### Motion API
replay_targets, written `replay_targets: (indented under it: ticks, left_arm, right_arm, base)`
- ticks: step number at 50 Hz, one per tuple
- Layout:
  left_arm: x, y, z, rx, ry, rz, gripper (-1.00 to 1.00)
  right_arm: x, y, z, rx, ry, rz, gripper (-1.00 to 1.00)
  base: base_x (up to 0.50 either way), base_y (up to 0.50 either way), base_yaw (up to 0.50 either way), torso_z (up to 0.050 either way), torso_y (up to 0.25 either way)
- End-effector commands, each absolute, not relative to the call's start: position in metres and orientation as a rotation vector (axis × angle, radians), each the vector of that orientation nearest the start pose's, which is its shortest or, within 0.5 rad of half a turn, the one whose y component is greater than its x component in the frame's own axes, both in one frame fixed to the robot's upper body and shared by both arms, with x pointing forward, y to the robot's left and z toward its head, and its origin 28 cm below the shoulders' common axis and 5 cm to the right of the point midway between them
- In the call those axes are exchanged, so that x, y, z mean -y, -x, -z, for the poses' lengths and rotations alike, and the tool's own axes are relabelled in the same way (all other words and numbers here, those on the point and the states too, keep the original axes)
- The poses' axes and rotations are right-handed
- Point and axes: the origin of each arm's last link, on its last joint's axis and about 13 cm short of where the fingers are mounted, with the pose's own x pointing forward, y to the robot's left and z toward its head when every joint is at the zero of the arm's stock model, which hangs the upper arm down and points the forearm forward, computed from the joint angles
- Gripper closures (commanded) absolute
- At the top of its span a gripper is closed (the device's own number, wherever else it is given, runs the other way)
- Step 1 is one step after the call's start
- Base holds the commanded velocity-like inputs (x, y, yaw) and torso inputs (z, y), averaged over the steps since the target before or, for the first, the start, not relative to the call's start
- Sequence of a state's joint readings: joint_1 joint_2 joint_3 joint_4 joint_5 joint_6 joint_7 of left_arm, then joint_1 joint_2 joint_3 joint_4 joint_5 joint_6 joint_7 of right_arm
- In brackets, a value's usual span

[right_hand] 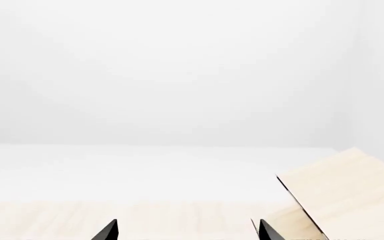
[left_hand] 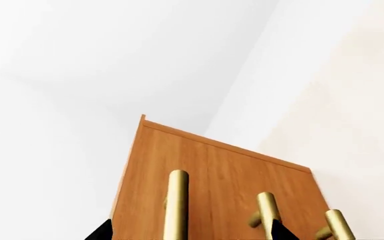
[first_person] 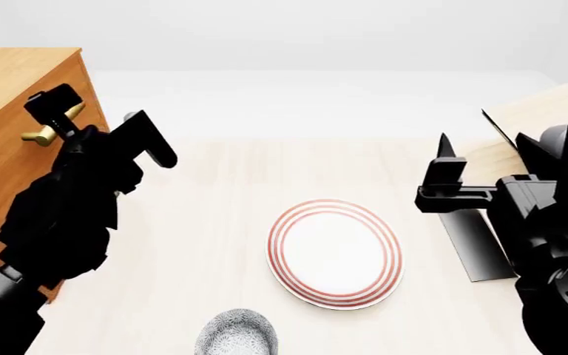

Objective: Open the top drawer of the cabinet and put the bowl in it.

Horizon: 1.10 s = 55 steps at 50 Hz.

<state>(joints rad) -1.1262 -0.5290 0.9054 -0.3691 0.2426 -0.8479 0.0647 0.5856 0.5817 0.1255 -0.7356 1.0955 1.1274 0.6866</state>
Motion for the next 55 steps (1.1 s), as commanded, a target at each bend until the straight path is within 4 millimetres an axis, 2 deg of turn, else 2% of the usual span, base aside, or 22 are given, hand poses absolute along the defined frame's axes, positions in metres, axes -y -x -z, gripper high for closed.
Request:
replay_targets:
  ticks: [1, 55]
  left_arm:
    - [-0.314, -0.374, -0.203, -0.306, -1.193, -0.225, -1.00]
    - [-0.348, -0.388, -0.196, -0.443, -1.143, -0.384, -1.00]
  right_arm:
    - [0.149, -0.214, -0.229, 0.074, 0.039, 0.047, -1.00]
    - [0.147, -0.213, -0.221, 0.051, 0.035, 0.040, -1.00]
  base:
    - [0.00, 0.00, 0.00, 0.000, 0.000]
    - [0.00, 0.00, 0.00, 0.000, 0.000]
